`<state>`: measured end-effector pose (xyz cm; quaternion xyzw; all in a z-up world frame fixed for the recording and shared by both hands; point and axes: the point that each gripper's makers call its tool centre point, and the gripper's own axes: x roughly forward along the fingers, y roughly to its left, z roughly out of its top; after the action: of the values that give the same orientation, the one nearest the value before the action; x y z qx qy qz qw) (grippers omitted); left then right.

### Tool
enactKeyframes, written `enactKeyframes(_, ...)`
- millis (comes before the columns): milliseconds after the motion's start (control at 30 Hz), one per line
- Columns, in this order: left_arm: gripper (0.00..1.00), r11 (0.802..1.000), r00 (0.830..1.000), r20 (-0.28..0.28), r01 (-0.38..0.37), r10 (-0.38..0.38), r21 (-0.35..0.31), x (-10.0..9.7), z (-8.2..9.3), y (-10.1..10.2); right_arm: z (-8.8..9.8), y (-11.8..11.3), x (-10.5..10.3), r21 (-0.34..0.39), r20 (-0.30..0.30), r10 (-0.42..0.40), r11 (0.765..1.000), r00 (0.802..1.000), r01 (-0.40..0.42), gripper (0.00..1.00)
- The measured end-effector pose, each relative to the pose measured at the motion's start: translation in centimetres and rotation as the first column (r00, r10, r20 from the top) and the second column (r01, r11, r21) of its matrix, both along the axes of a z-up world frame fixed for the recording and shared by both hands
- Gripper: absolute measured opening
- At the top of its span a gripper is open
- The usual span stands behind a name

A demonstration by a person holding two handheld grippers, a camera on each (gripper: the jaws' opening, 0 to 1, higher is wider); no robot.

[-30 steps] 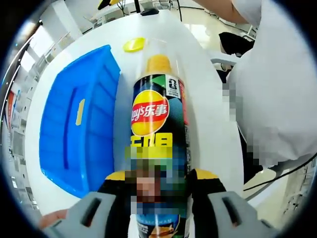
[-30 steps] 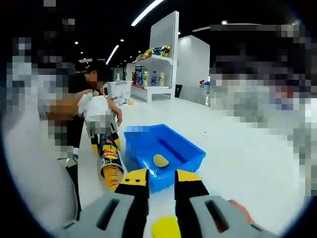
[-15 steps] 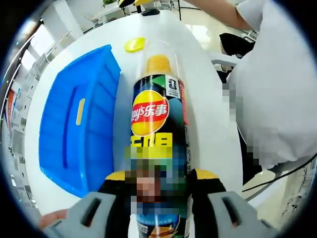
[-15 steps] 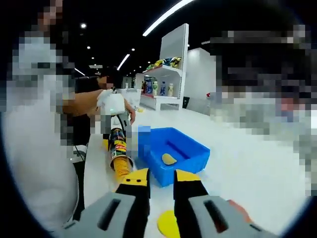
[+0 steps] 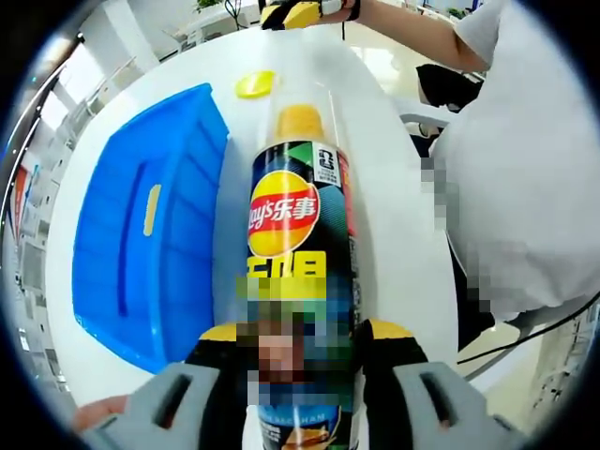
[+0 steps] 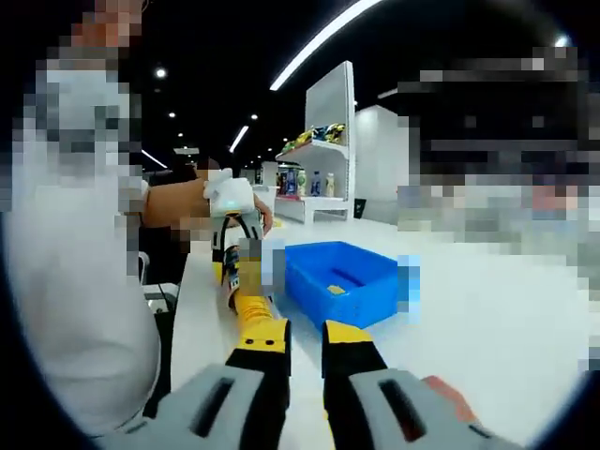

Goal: Open the lid of the chip container on the table, take out the chips, place them into the box in front of the container, and close the lid

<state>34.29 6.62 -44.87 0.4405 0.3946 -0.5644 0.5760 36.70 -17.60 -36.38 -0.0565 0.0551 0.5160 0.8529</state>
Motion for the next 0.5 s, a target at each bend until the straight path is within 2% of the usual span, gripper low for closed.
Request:
enactKeyframes(267, 0.48, 1.0, 1.0, -0.001, -0.003, 0.003, 0.001, 0.0, 0.0, 0.0, -0.7, -0.1, -0.7, 0.008, 0.052, 0.004, 1.0, 0.999, -0.005, 0.1)
enactKeyframes(500, 0.48, 1.0, 1.0, -0.003, -0.003, 0.003, 0.004, 0.1, 0.0, 0.0, -2.1, -0.1, -0.9, 0.014, 0.011, 0.008, 1.0, 1.0, -0.008, 0.01)
